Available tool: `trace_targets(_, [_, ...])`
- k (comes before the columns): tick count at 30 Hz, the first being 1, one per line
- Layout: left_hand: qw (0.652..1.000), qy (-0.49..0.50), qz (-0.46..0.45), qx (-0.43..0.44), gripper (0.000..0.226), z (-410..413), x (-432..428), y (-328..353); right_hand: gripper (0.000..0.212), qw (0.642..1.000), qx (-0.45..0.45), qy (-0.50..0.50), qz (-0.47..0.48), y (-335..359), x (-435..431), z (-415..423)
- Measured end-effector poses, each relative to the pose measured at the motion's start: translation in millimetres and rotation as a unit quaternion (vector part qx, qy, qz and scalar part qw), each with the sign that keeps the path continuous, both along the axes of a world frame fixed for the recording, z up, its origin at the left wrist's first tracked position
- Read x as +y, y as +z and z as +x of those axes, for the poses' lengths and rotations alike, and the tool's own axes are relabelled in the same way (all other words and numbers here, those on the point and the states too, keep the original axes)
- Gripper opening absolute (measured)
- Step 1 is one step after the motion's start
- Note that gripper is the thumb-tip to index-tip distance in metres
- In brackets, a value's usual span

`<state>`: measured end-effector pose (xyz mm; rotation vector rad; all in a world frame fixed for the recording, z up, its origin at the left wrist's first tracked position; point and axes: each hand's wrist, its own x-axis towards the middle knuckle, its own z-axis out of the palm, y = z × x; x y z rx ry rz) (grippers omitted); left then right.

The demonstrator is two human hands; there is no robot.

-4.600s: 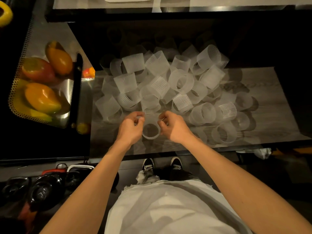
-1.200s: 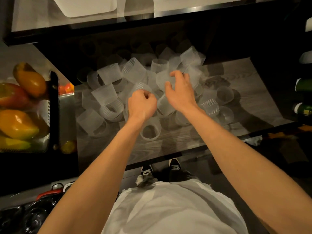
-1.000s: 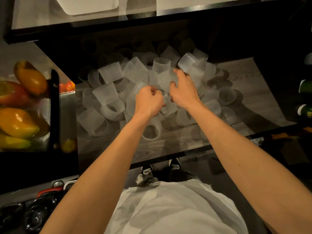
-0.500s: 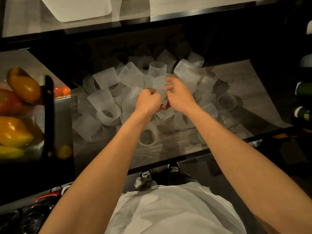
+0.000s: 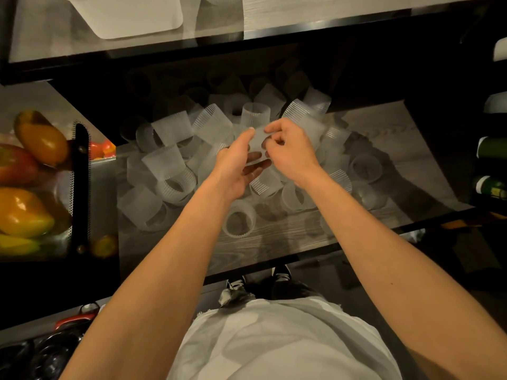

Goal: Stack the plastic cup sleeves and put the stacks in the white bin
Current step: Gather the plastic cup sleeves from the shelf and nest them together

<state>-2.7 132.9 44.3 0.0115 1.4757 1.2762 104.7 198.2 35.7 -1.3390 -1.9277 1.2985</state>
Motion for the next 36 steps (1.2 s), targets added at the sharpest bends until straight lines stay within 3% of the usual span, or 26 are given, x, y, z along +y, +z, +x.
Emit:
trace_targets(3, [1.000, -0.004, -0.010, 0.005, 0.042, 2.2, 1.7, -2.2, 0.022, 0.999, -0.039, 0.023, -0.022, -5.6, -3.4, 4.9])
trace_targets(6, [0.999, -0.009, -0.027, 0.031, 0.027, 2.6, 1.9, -5.4, 0.017, 0.999, -0.038, -0.034, 0.004, -8.0, -4.5, 12.2])
trace_targets(9, [1.000, 0.001, -0.016, -0.006, 0.008, 2.1, 2.5, -5.5, 0.019, 0.996, -0.054, -0.047, 0.053, -7.9, 1.1, 19.3])
trace_targets(13, [0.999, 0.002, -0.007, -0.035, 0.013, -1.1, 11.3, -7.4, 0.047, 0.976, -0.161, 0.081, 0.123, -0.2, 16.9, 15.7])
trace_targets(16, [0.999, 0.001, -0.014, -0.044, 0.034, -1.2, 18.6, -5.9, 0.068, 0.950, -0.214, 0.166, 0.152, 4.5, 28.1, 3.3])
trace_targets(20, [0.995, 0.036, -0.020, -0.092, 0.041, -1.8, 27.3, -4.5, 0.085, 0.895, -0.324, 0.253, 0.173, 9.5, 43.2, -14.2])
trace_targets(26, [0.978, 0.085, -0.019, -0.191, 0.049, -4.7, 36.2, -10.4, 0.070, 0.856, -0.408, 0.285, 0.141, 13.4, 61.9, -30.8])
trace_targets(32, [0.978, 0.118, -0.023, -0.168, 0.040, -2.6, 39.3, -6.3, 0.041, 0.875, -0.359, 0.214, 0.244, 29.0, 59.6, -30.9])
trace_targets(36, [0.983, 0.095, 0.010, -0.156, 0.038, -3.5, 35.6, 4.3, 0.040, 0.912, -0.295, 0.128, 0.254, 47.1, 54.5, -24.5])
